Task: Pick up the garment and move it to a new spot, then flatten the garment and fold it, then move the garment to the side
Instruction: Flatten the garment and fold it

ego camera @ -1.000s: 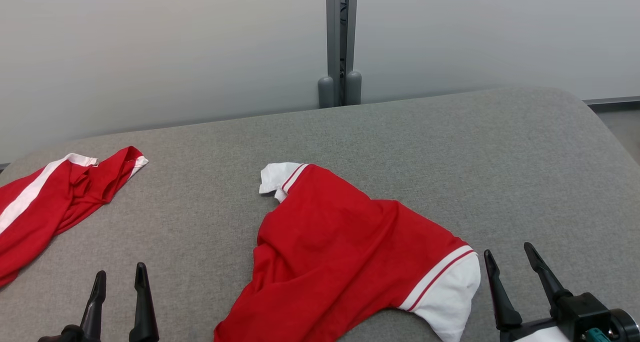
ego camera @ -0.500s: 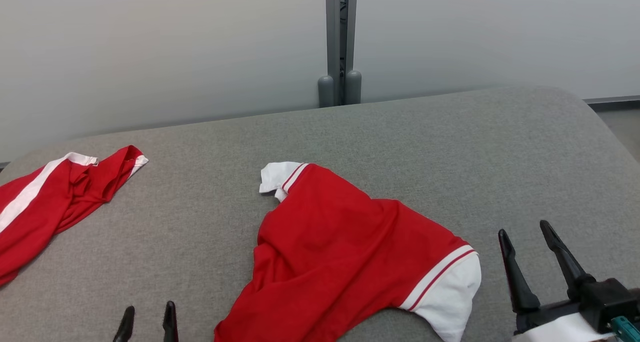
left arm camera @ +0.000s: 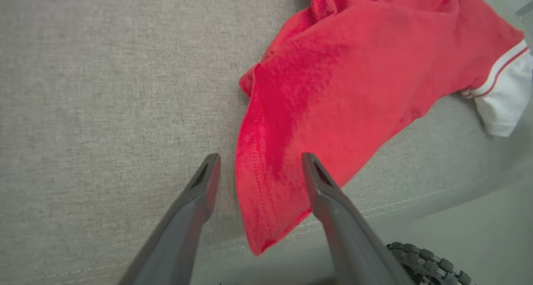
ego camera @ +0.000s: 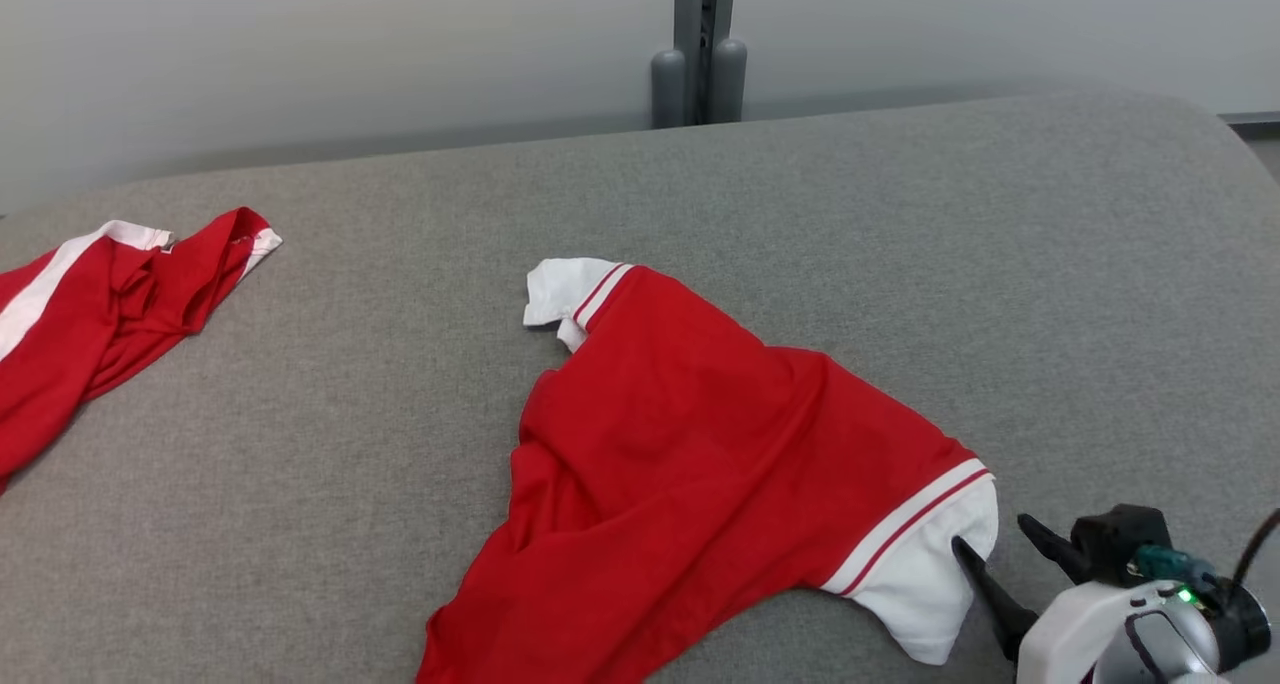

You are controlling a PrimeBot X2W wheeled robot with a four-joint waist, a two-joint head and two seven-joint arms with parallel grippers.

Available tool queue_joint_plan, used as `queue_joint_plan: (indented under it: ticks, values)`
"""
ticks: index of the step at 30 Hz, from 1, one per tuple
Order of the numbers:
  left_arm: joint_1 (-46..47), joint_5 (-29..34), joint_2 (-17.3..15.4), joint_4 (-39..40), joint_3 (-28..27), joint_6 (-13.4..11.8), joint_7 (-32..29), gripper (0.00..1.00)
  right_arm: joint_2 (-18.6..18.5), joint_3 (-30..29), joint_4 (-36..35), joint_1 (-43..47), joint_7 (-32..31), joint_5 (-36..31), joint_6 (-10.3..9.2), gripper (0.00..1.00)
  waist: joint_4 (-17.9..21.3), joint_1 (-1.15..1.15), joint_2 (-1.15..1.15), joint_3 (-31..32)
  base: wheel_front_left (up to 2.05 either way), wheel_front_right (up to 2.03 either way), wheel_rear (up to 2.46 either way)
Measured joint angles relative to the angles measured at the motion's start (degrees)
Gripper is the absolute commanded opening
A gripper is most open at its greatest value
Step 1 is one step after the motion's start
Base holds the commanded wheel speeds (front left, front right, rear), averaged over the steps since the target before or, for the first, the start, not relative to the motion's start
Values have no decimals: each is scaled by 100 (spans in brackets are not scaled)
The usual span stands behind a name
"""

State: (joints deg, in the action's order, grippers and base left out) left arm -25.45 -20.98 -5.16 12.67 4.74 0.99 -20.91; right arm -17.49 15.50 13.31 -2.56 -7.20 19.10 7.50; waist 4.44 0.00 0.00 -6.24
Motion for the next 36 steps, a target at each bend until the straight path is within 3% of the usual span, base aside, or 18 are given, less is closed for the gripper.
queue_joint_plan:
  ticks: [7,18,19,20,21,22,28,36]
  values:
    - [203,-272,-69,-324,124,205,-276,100,143,426,699,-594,45,311,-1,100,-127,0,0,-344,0,0,0]
    - [602,-554,-86,-1000,338,450,-75,100,148,836,1141,-901,371,600,0,100,-85,0,0,-440,0,0,0]
    - [654,-557,-96,-1070,369,467,-51,93,138,868,1158,-916,376,642,0,98,-75,0,0,-444,0,0,0]
    - [720,-557,-103,-1154,389,500,-7,40,132,898,1167,-929,391,702,0,64,-65,0,0,-450,0,0,0]
    - [790,-573,-99,-1236,402,503,76,0,133,910,1173,-935,435,780,0,31,-54,0,0,-452,0,0,0]
    - [863,-592,-96,-1324,423,509,133,0,137,926,1178,-944,470,869,0,0,-39,0,0,-449,0,0,0]
    - [1036,-1372,2,-1189,372,604,495,0,123,602,637,-900,636,1719,-2,0,86,0,0,-365,0,0,0]
    - [987,-2464,-378,683,45,625,383,0,-327,-492,-1857,-450,360,3115,-2,0,323,0,0,-287,0,0,0]
